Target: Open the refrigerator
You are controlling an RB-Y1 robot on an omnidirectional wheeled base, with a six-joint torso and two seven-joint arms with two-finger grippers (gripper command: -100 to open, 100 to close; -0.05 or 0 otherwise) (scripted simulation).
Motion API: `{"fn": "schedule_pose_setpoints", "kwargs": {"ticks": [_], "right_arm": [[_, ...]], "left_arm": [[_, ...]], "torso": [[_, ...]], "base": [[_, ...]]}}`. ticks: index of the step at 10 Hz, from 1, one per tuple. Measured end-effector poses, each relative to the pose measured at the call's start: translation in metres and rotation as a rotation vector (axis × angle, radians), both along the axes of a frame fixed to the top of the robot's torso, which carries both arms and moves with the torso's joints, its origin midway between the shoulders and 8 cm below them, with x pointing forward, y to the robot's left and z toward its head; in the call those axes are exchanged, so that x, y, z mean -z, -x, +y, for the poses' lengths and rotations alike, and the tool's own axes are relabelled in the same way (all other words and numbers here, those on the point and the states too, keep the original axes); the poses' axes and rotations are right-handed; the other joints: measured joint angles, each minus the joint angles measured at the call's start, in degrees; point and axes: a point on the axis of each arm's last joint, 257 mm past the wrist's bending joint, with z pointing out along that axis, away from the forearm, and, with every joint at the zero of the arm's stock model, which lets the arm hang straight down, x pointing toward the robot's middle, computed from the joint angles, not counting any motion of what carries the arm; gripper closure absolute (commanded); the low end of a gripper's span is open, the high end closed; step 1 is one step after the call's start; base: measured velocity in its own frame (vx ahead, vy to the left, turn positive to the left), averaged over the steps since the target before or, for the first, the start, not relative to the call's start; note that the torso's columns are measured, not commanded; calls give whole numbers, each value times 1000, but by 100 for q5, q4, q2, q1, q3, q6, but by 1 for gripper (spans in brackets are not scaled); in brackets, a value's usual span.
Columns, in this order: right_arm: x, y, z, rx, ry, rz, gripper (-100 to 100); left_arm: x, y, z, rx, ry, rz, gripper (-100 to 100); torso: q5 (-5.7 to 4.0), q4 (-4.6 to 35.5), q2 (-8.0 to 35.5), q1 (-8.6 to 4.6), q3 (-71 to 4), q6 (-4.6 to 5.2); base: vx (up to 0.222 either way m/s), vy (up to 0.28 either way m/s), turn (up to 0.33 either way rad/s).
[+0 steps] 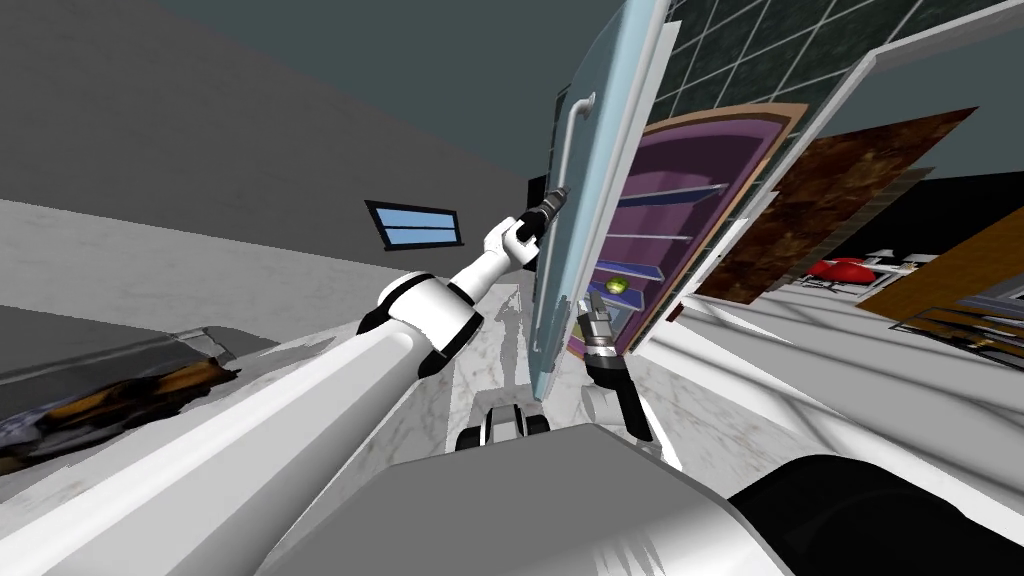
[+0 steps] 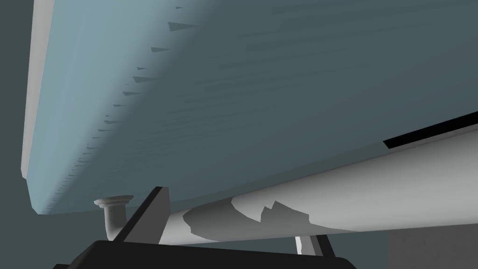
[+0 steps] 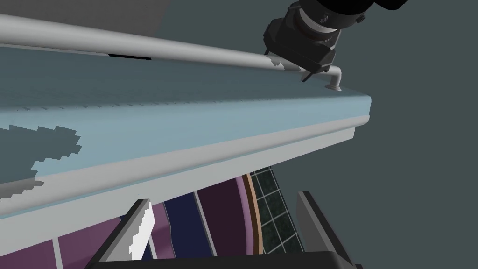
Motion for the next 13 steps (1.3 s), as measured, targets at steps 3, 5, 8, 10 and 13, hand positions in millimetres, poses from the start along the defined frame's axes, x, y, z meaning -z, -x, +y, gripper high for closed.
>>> {"fn": "schedule_pose_setpoints", "kwargs": {"ticks": [3, 5, 8, 10, 13], "right_arm": [[0, 0, 0, 0, 0, 0, 0], [0, 0, 0, 0, 0, 0, 0], [0, 0, 0, 0, -1, 0, 0], [0, 0, 0, 0, -1, 0, 0], [0, 0, 0, 0, -1, 0, 0]], "left_arm": [[-2, 8, -8, 31, 3, -2, 100], [-2, 13, -13, 51, 4, 1, -100], [-22, 15, -9, 29, 5, 5, -100], [-30, 16, -9, 20, 3, 7, -100], [-49, 22, -9, 13, 7, -1, -100]], "torso": [[2, 0, 13, -9, 5, -9], [-2, 5, 16, -15, 6, -7], [-36, 9, 60, -48, 56, 7], [-20, 7, 48, -14, 44, -5], [0, -5, 37, 32, 39, -21]], "base": [[135, 257, -121], [108, 142, -87], [12, 34, -52], [18, 14, -52], [17, 20, -40]]}}
